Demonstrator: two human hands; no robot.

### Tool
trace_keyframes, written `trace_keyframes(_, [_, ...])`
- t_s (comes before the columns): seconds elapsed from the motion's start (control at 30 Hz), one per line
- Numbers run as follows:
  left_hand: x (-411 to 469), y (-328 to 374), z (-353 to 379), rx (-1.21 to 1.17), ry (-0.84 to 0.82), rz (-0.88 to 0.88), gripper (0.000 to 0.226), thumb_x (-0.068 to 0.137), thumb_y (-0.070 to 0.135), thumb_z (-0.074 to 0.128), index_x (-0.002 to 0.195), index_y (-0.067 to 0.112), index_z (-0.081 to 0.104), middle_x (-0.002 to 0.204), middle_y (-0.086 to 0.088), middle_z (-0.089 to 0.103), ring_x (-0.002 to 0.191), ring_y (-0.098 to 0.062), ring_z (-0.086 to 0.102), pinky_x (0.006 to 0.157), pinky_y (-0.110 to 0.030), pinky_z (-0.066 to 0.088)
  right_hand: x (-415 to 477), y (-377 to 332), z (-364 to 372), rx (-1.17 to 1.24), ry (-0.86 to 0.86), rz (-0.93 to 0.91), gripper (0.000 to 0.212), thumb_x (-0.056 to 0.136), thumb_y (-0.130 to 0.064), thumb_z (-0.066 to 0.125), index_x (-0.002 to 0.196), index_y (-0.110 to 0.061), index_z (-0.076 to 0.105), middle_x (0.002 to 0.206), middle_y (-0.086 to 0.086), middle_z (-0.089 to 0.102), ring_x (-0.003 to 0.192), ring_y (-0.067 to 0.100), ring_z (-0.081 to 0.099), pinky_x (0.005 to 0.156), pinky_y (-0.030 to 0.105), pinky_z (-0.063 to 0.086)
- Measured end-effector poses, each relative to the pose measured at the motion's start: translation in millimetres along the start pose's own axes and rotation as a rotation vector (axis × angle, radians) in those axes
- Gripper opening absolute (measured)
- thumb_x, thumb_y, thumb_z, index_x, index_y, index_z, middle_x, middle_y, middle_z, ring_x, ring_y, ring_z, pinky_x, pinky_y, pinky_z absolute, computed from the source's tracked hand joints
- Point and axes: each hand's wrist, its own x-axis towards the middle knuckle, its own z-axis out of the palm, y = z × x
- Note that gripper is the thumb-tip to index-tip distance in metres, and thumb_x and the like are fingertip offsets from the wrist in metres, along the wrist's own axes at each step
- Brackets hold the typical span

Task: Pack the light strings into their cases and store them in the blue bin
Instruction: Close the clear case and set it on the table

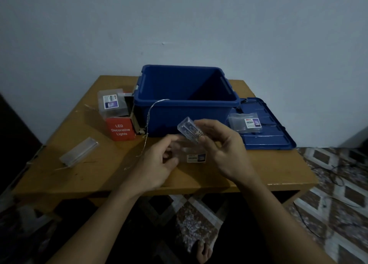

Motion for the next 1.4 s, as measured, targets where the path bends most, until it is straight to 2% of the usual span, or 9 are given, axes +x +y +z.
trace_keyframes(0.2, [-1,-3,0,-0.086,0.027,0.02,0.052,0.092,0.01,0.067,0.133,0.039,0.052,0.114,0.016,0.066,0.112,-0.003,0.059,0.09,-0.027,0.048,-5,4,-6,-0.154,0.006,-0.032,0.036,0.097,-0.02,0.06,0.129,-0.036,0.061,0.121,-0.019,0.065,0.109,0.016,0.06,0.085,0.047,0.056])
trace_keyframes(0.33, [-3,-4,-1,-0.149,0.057,0.03,0.053,0.09,0.007,0.069,0.134,0.031,0.054,0.114,0.011,0.068,0.112,-0.01,0.062,0.094,-0.042,0.053,-6,4,-13,-0.144,-0.048,-0.062,0.038,0.098,-0.014,0.062,0.131,-0.031,0.061,0.122,-0.015,0.066,0.112,0.016,0.063,0.086,0.045,0.058])
trace_keyframes(0.47, [-3,-3,-1,-0.188,0.069,0.046,0.056,0.089,0.005,0.07,0.131,0.039,0.055,0.115,0.012,0.068,0.111,-0.012,0.063,0.093,-0.044,0.054,-8,5,-14,-0.105,-0.051,-0.085,0.037,0.098,-0.012,0.063,0.132,-0.026,0.062,0.123,-0.013,0.067,0.114,0.018,0.064,0.089,0.045,0.057])
trace_keyframes(0.63, [-4,0,0,-0.253,0.095,0.048,0.054,0.088,0.003,0.071,0.124,0.041,0.057,0.117,0.014,0.069,0.11,-0.011,0.064,0.09,-0.036,0.054,-11,3,-10,-0.266,-0.029,-0.076,0.039,0.098,-0.015,0.062,0.128,-0.039,0.062,0.11,-0.012,0.066,0.098,0.008,0.058,0.077,0.024,0.054])
trace_keyframes(0.77, [-7,3,0,-0.286,0.106,0.045,0.053,0.086,-0.001,0.071,0.122,0.036,0.058,0.114,0.013,0.069,0.107,-0.011,0.065,0.089,-0.034,0.055,-9,-4,-11,-0.427,-0.078,-0.043,0.037,0.099,-0.023,0.058,0.126,-0.048,0.056,0.105,-0.004,0.058,0.093,0.002,0.051,0.066,0.008,0.041])
trace_keyframes(0.97, [-8,4,3,-0.316,0.085,0.064,0.057,0.086,-0.004,0.07,0.128,0.033,0.056,0.117,0.013,0.069,0.113,-0.012,0.065,0.089,-0.031,0.055,-6,-22,-15,-0.57,-0.221,-0.021,0.034,0.099,-0.028,0.053,0.129,-0.045,0.054,0.107,-0.007,0.045,0.092,0.007,0.049,0.072,0.02,0.05])
trace_keyframes(1.1, [-8,2,4,-0.273,0.097,0.059,0.058,0.086,-0.005,0.07,0.13,0.032,0.057,0.118,0.014,0.069,0.114,-0.009,0.064,0.089,-0.035,0.056,-4,-27,-8,-0.7,-0.265,-0.133,0.039,0.097,-0.033,0.046,0.134,-0.035,0.058,0.117,-0.006,0.059,0.094,0.012,0.045,0.073,0.021,0.04])
trace_keyframes(1.2, [-7,0,5,-0.2,0.123,0.061,0.054,0.086,0.003,0.073,0.132,0.029,0.059,0.117,0.012,0.07,0.113,-0.008,0.064,0.096,-0.04,0.054,-5,-23,-4,-0.713,-0.253,-0.146,0.047,0.095,-0.044,0.035,0.133,-0.034,0.061,0.118,-0.003,0.049,0.097,0.01,0.043,0.074,0.016,0.032])
trace_keyframes(1.4, [-13,9,10,-0.107,0.102,0.184,0.045,0.09,0.001,0.067,0.126,0.026,0.057,0.118,0.013,0.064,0.113,-0.003,0.06,0.088,-0.01,0.044,-8,-12,1,-0.843,-0.234,-0.179,0.036,0.094,-0.041,0.042,0.118,-0.032,0.068,0.102,-0.008,0.053,0.093,0.011,0.038,0.075,0.031,0.031])
